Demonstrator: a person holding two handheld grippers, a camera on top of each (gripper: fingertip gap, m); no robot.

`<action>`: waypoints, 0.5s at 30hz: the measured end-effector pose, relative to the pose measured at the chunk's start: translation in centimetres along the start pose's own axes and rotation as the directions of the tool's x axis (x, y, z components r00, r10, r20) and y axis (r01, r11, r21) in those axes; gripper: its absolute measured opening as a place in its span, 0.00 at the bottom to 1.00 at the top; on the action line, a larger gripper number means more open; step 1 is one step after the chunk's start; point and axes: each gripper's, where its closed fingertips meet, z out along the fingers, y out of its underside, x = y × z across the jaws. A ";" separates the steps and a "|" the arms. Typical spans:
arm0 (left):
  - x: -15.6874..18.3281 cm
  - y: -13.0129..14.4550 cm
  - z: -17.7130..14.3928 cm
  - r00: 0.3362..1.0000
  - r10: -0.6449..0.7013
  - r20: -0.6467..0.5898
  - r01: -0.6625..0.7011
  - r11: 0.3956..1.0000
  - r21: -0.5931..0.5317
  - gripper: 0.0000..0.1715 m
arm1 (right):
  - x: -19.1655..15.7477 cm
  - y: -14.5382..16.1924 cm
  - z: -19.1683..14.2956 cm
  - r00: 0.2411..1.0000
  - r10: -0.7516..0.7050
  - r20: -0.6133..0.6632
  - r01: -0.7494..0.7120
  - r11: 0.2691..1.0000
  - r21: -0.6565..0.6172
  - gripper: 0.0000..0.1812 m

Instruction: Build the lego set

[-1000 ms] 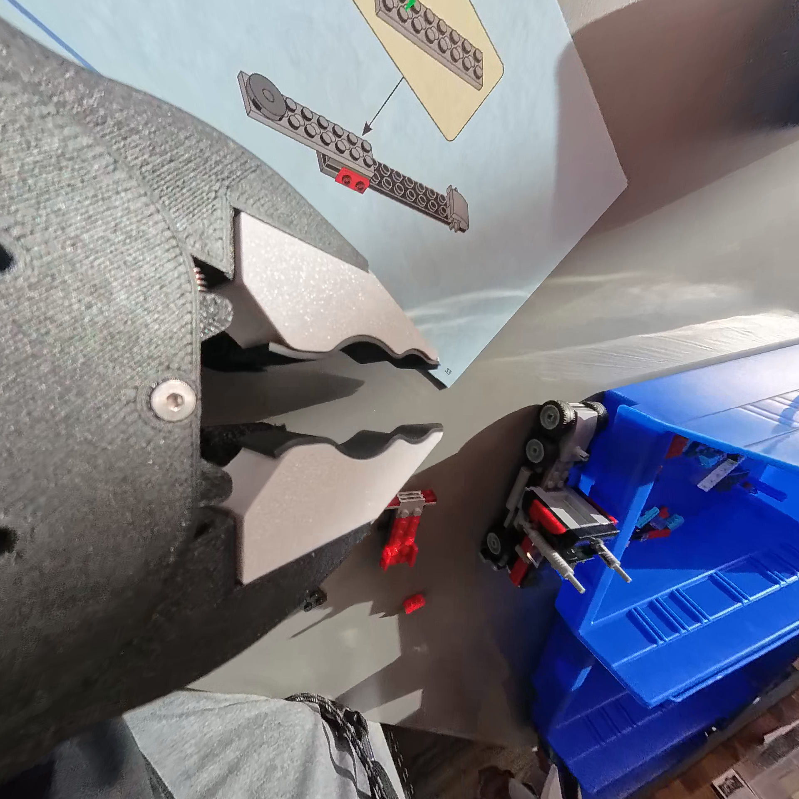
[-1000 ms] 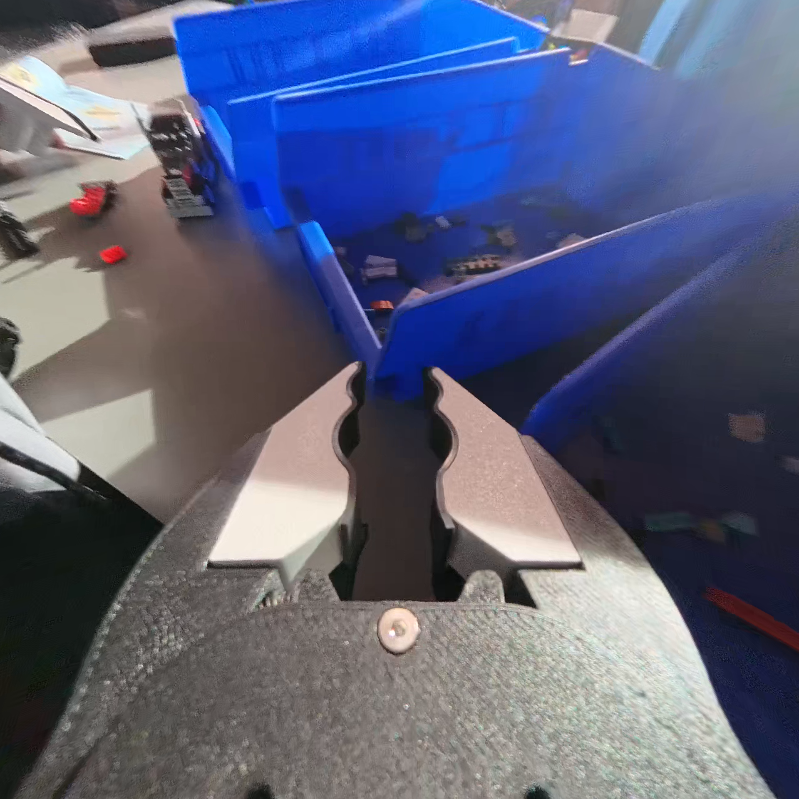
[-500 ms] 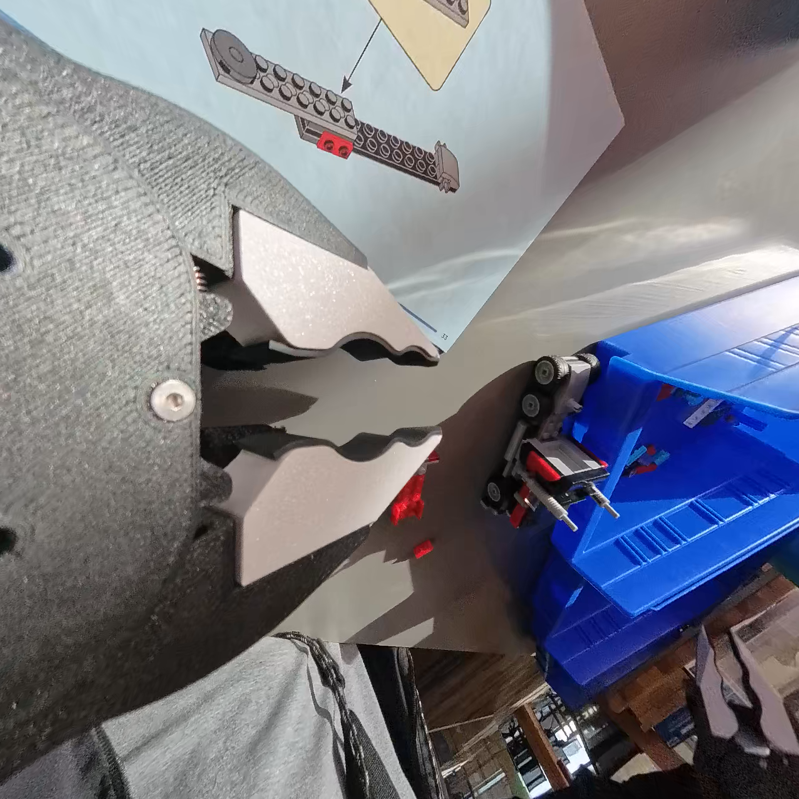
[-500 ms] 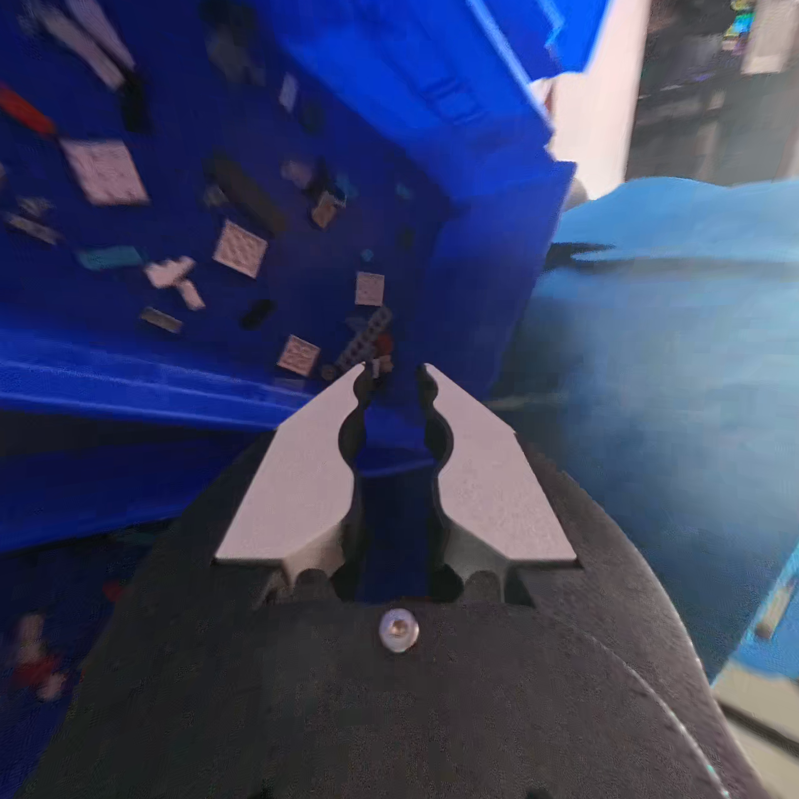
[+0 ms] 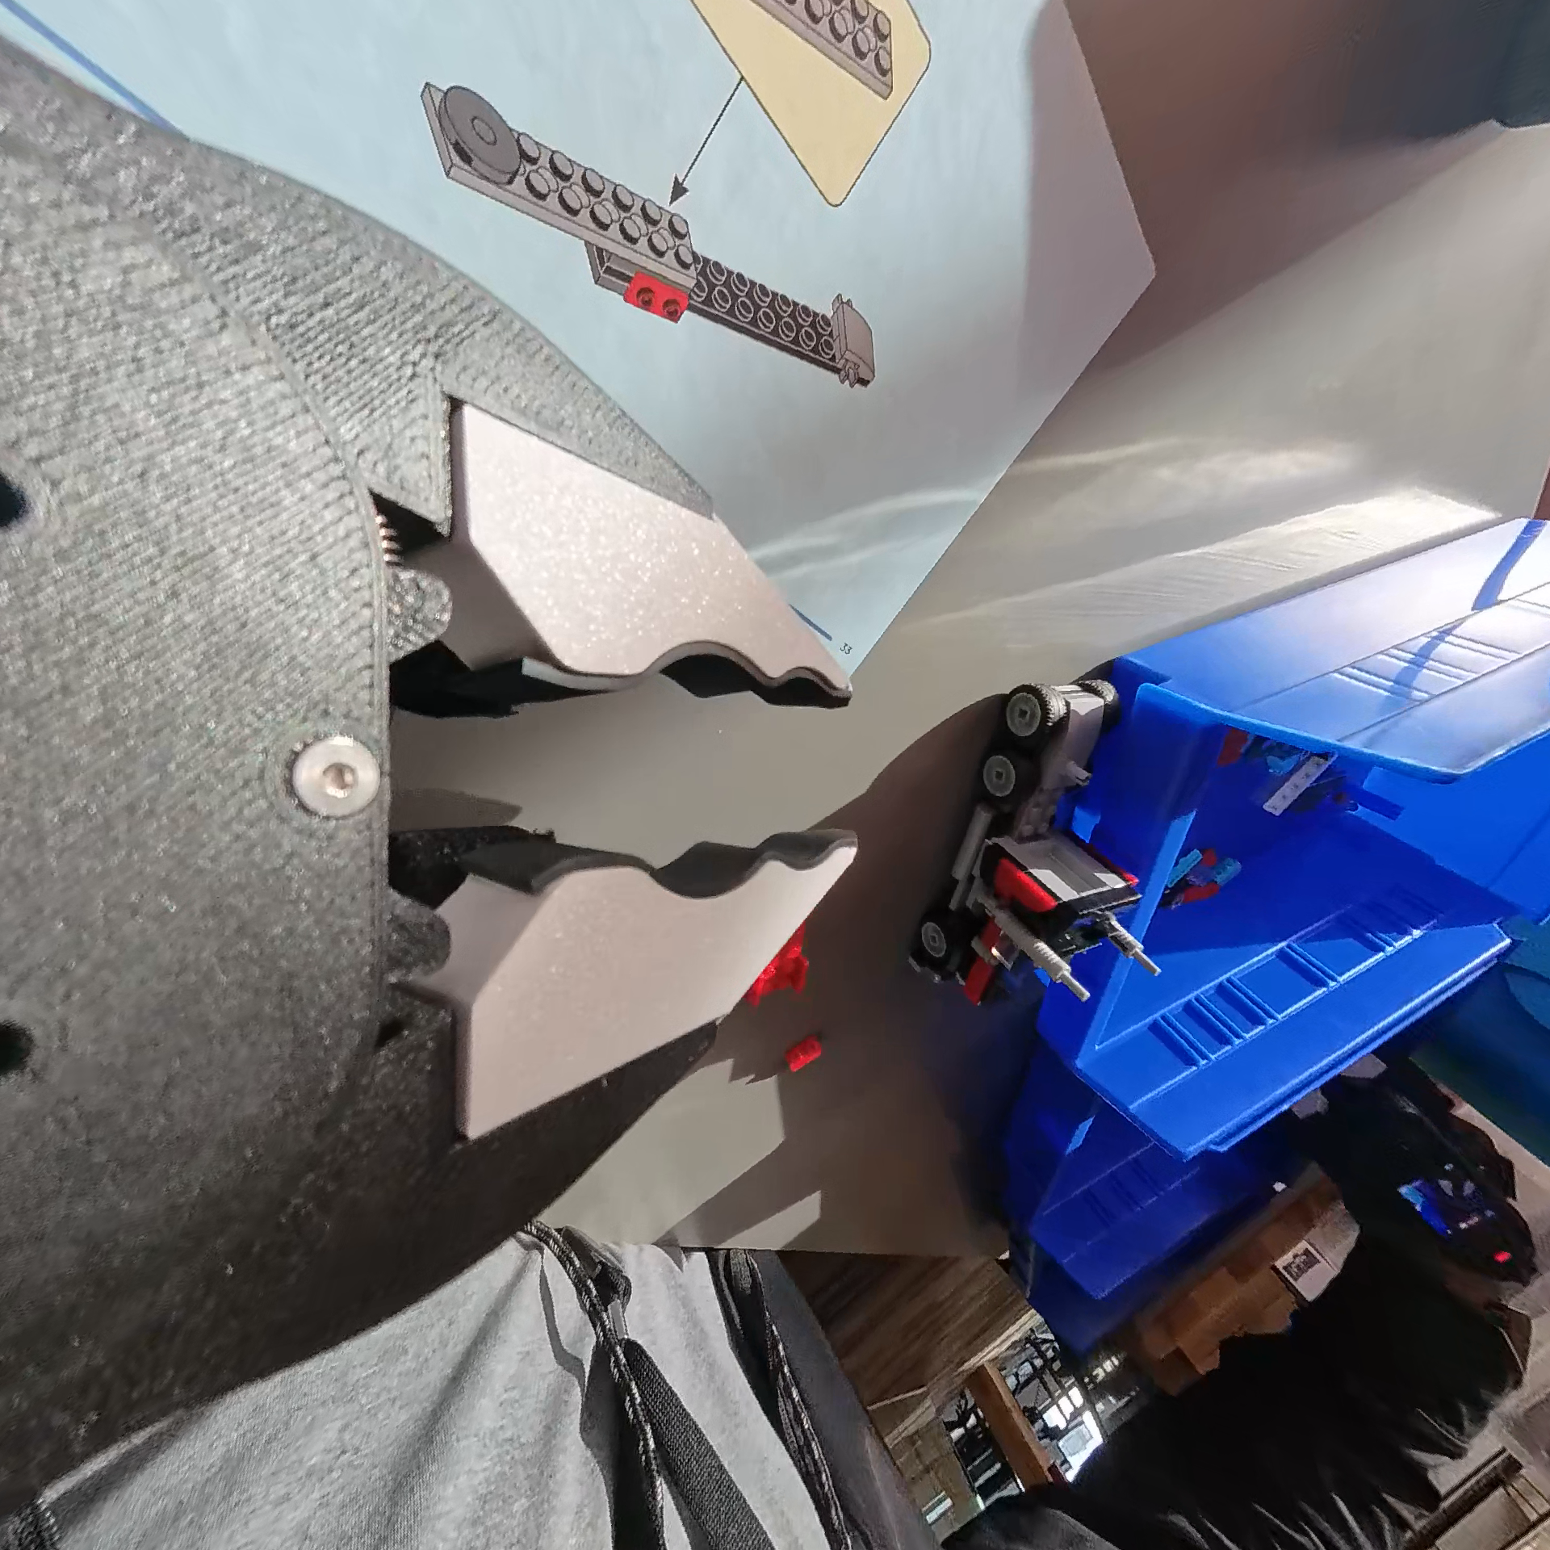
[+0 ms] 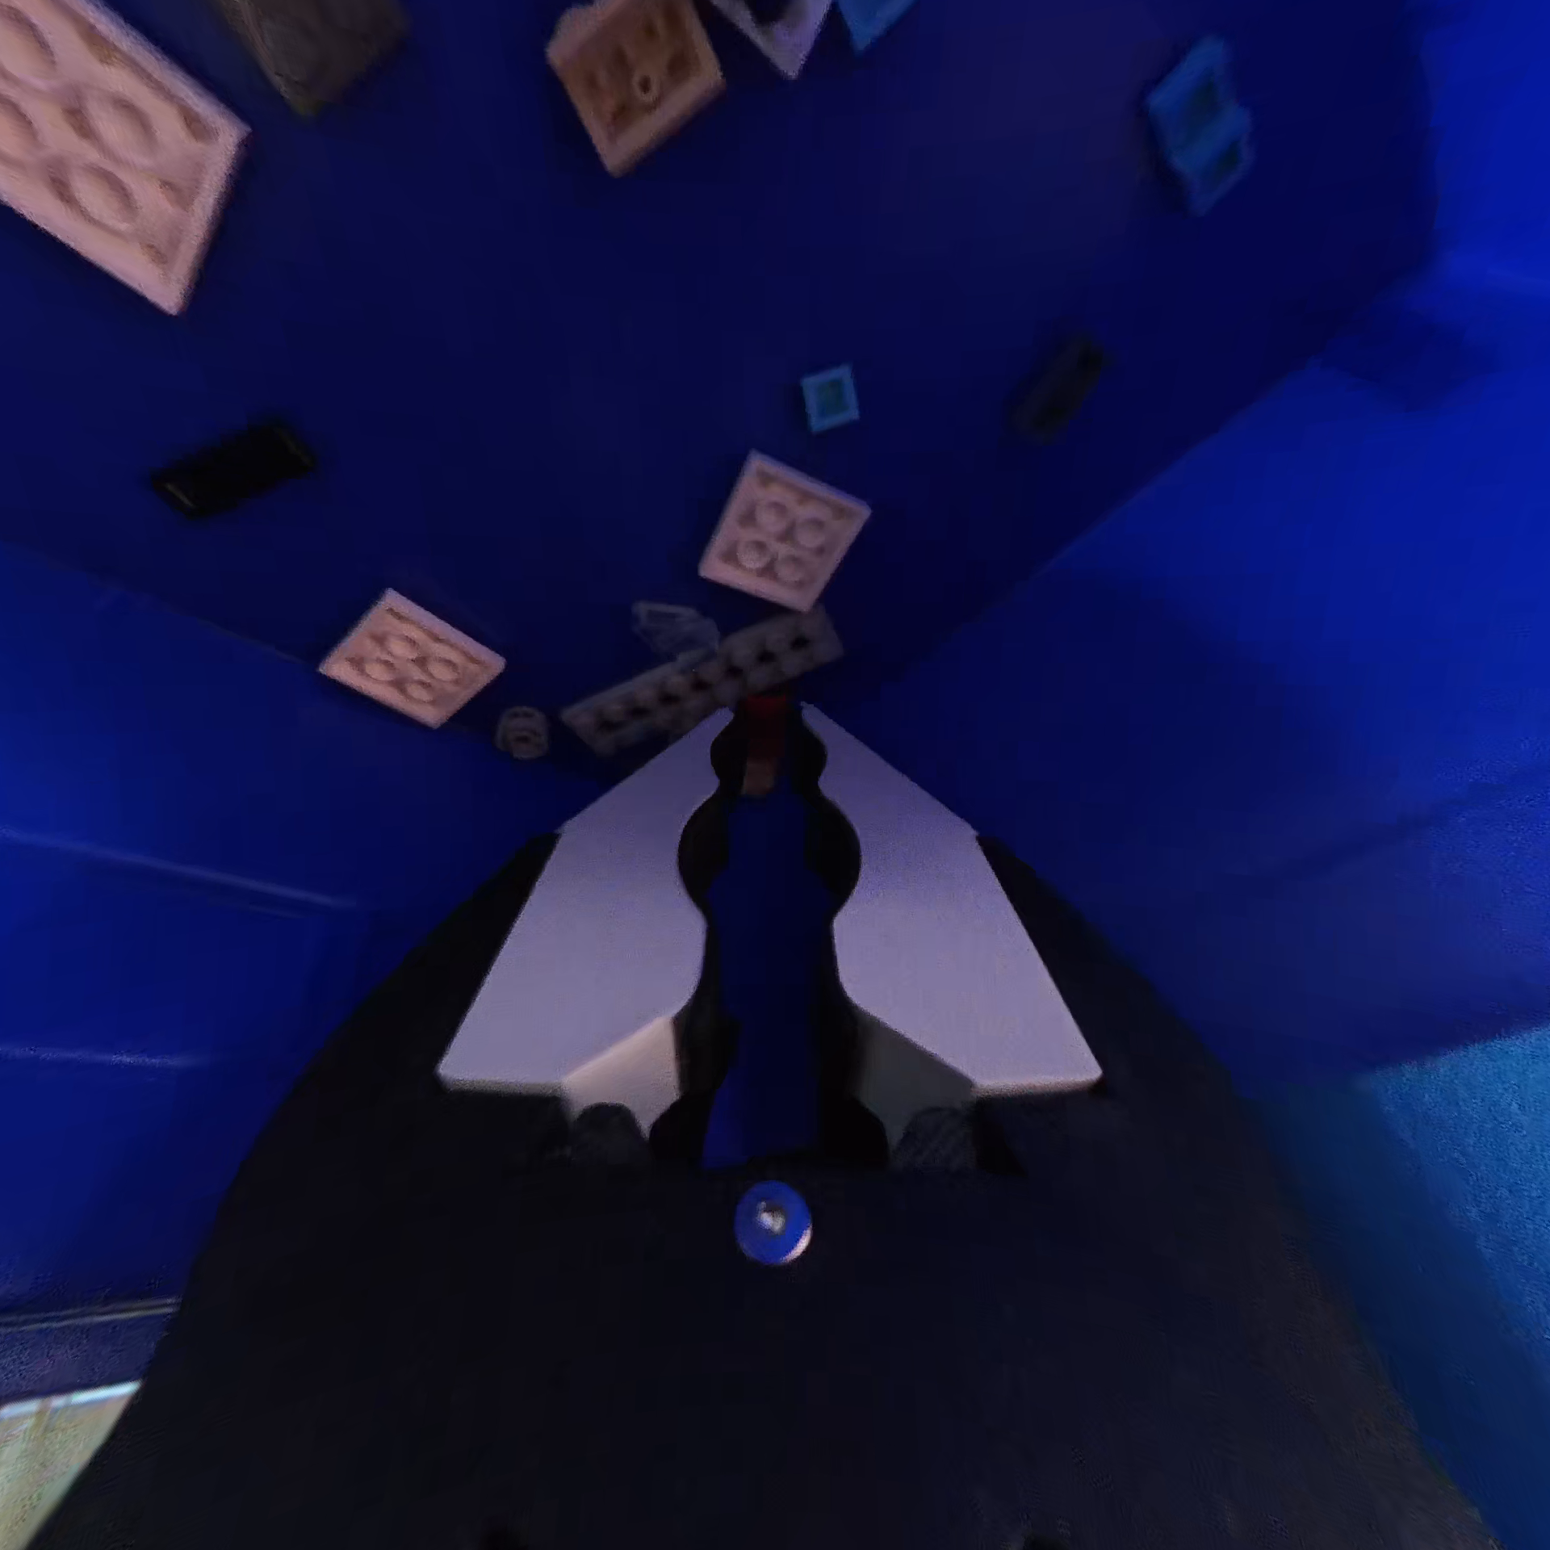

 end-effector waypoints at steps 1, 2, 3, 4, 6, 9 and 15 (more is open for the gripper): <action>0.0 0.0 0.0 1.000 0.001 0.001 -0.001 1.000 -0.002 0.18 | 0.0 0.0 0.0 1.000 -0.010 0.003 0.010 1.000 -0.011 0.07; 0.0 0.0 0.0 1.000 0.003 0.003 -0.003 1.000 -0.003 0.18 | 0.1 0.1 0.0 1.000 -0.019 0.004 0.019 0.999 -0.026 0.07; 0.0 0.0 0.0 1.000 0.006 0.004 -0.006 1.000 -0.003 0.18 | 0.1 0.3 0.0 1.000 -0.031 0.005 0.031 0.999 -0.044 0.07; 0.0 0.0 0.0 1.000 0.007 0.006 -0.007 1.000 -0.002 0.18 | 0.0 0.5 0.1 0.999 -0.047 0.007 0.047 0.997 -0.060 0.07; 0.0 0.0 0.0 1.000 0.011 0.009 -0.011 1.000 -0.002 0.18 | 0.0 0.6 0.1 0.998 -0.063 0.011 0.064 0.995 -0.078 0.07; 0.0 0.1 0.1 1.000 0.016 0.010 -0.016 1.000 -0.002 0.18 | 0.0 0.5 0.2 0.998 -0.057 0.021 0.058 0.994 -0.088 0.06; 0.1 0.1 0.1 1.000 0.019 0.010 -0.019 1.000 -0.003 0.18 | 0.5 -0.3 -0.1 1.000 -0.012 -0.010 0.012 0.999 -0.037 0.02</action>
